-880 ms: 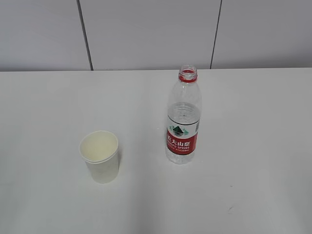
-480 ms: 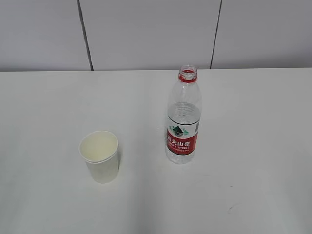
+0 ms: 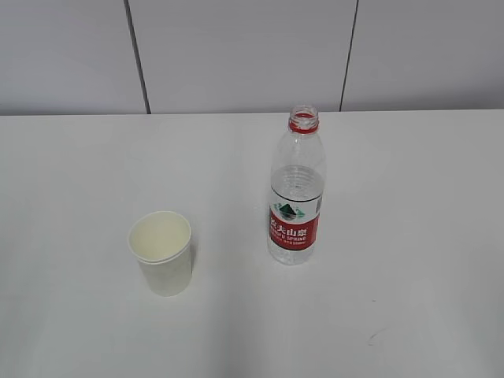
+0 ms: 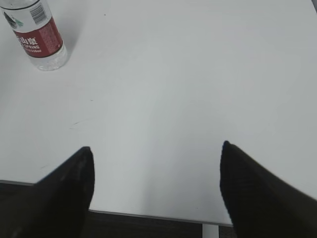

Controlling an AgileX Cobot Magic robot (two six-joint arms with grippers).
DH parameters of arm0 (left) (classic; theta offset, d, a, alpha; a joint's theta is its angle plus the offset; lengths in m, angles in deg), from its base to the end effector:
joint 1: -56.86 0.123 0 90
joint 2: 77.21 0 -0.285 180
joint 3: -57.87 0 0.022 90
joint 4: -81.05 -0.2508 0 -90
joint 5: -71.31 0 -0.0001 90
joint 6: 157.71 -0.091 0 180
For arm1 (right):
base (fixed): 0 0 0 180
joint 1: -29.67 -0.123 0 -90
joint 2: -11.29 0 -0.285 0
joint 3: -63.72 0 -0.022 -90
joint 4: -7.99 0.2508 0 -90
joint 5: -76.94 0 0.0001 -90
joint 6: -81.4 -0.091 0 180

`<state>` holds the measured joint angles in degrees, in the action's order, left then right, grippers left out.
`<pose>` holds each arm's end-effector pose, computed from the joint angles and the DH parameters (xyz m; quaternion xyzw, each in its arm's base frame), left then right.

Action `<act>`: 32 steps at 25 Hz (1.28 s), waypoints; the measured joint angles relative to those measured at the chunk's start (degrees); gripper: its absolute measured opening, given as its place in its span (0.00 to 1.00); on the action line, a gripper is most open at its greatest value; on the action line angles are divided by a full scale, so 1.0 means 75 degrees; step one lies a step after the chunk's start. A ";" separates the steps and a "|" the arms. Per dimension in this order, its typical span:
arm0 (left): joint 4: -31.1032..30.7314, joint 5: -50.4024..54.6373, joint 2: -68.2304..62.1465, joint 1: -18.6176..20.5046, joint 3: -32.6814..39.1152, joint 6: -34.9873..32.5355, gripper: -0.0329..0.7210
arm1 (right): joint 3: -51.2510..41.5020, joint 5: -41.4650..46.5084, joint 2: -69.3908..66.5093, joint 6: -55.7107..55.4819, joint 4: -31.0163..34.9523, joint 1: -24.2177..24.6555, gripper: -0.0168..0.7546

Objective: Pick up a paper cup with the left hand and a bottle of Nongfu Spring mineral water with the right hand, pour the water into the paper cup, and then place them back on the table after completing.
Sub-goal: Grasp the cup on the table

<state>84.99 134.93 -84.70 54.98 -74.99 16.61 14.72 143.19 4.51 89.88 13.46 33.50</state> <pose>-0.0110 -0.0052 0.2803 0.0592 0.8557 -0.0172 0.5137 -0.0106 0.0087 0.2678 -0.0398 0.8729 -0.0047 0.4863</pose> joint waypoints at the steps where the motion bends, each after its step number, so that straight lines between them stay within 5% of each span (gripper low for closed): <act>1: 0.0000 0.0000 0.0000 0.0000 0.0000 0.0000 0.63 | 0.0000 0.0000 0.0000 0.0000 0.0000 0.0000 0.78; 32: 0.0000 -0.0255 0.0000 0.0000 -0.0091 0.0000 0.63 | 0.0062 -0.0124 0.0000 0.0144 0.0240 0.0000 0.78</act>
<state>84.99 133.02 -84.70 54.98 -75.67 16.61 15.19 142.26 4.51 90.96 15.26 33.50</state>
